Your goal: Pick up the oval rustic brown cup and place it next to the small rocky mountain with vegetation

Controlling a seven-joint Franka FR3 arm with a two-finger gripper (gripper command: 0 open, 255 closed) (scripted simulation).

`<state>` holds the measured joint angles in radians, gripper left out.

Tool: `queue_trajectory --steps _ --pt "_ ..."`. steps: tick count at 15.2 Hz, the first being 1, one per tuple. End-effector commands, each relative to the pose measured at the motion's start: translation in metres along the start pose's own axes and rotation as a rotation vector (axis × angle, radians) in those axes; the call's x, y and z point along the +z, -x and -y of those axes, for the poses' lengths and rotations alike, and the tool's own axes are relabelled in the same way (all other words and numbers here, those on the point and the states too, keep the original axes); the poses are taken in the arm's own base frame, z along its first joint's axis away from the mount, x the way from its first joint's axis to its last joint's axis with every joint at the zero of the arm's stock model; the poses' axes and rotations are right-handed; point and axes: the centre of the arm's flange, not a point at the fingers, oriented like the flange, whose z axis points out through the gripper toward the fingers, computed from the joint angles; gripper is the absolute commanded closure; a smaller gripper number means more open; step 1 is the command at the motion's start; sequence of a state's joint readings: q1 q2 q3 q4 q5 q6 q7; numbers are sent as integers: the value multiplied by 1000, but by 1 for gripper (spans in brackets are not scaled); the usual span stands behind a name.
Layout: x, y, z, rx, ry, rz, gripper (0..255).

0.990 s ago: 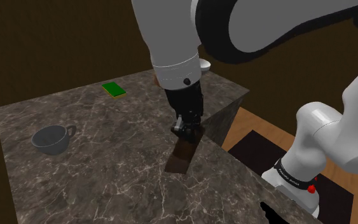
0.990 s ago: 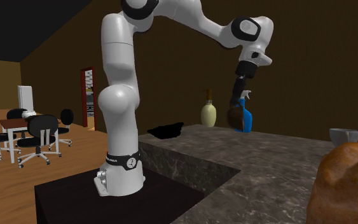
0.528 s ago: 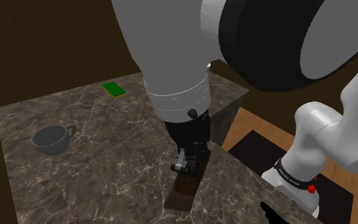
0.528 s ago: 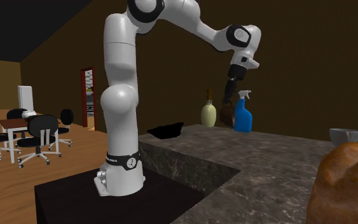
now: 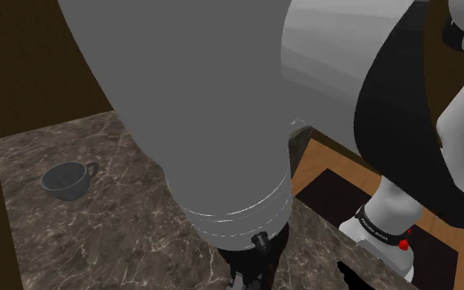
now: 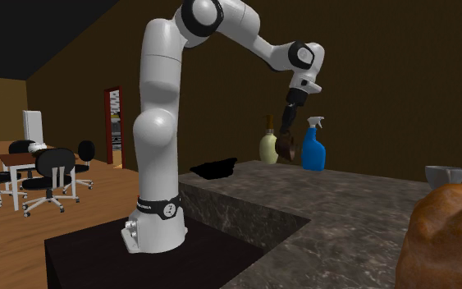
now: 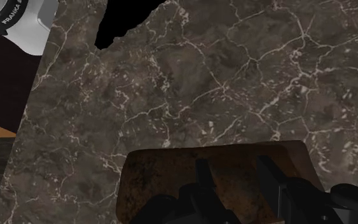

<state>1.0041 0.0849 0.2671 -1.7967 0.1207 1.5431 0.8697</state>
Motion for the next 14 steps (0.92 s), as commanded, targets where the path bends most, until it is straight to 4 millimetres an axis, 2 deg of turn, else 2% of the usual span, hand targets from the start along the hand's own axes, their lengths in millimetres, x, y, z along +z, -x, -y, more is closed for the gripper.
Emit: queue_trajectory --steps 1,14 --pt "8 0 5 1 -1 0 255" --pt "72 -22 16 1 -1 0 255"
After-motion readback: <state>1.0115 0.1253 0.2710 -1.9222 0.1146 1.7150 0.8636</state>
